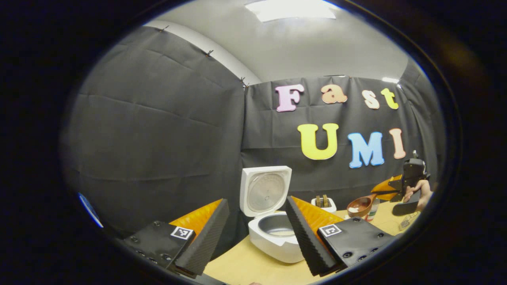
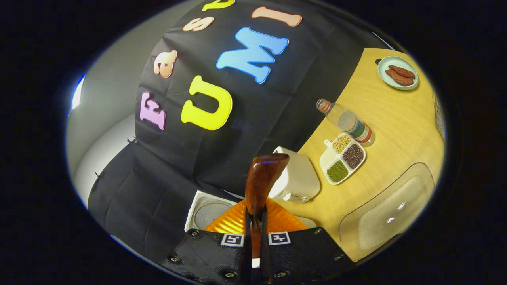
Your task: Close the left gripper, press the button to open the rice cooker; take a wooden spoon from the chopstick holder with the right hand, scoop a spoonful of rice and pour it into the rice cooker, then put the wooden spoon back into the chopstick holder.
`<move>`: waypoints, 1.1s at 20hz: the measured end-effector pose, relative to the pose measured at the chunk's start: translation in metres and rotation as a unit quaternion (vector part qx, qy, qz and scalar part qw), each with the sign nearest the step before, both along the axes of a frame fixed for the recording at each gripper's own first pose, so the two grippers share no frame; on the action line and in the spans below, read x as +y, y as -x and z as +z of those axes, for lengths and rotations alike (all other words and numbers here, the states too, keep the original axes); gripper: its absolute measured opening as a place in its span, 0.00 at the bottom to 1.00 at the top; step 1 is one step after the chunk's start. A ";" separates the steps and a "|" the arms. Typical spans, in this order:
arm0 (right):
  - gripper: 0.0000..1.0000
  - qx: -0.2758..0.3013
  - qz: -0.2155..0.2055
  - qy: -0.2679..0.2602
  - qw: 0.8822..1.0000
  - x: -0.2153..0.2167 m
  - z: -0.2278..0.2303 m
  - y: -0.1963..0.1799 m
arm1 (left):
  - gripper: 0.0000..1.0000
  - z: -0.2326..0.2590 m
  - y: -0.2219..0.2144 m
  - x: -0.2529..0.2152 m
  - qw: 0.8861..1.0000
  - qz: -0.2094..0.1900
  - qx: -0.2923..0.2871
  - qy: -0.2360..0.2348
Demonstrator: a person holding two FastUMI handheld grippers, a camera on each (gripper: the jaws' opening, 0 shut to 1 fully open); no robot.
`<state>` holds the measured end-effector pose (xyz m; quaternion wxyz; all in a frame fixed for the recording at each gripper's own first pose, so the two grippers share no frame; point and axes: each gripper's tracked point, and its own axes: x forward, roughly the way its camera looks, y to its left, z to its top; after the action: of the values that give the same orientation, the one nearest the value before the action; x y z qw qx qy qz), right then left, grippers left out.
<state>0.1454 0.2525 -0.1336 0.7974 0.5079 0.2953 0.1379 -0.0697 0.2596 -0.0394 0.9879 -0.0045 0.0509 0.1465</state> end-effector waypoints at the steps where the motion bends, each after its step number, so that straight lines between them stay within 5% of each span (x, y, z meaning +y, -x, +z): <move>1: 0.08 -0.003 0.006 0.003 1.000 0.013 0.000 -0.004 | 0.99 -0.004 0.005 0.006 1.000 0.005 0.004 0.001; 14: 0.08 -0.092 0.098 0.106 0.985 0.190 0.003 -0.040 | 0.96 -0.036 0.062 0.085 0.995 0.085 0.039 0.018; 22: 0.08 -0.145 0.157 0.281 0.936 0.240 -0.039 -0.062 | 1.00 -0.047 0.088 0.105 0.991 0.120 0.048 0.023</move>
<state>0.2070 0.4922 -0.1724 0.9098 0.1850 0.2790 0.2454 -0.1573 0.3650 -0.0863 0.9592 -0.0259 0.1002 0.2630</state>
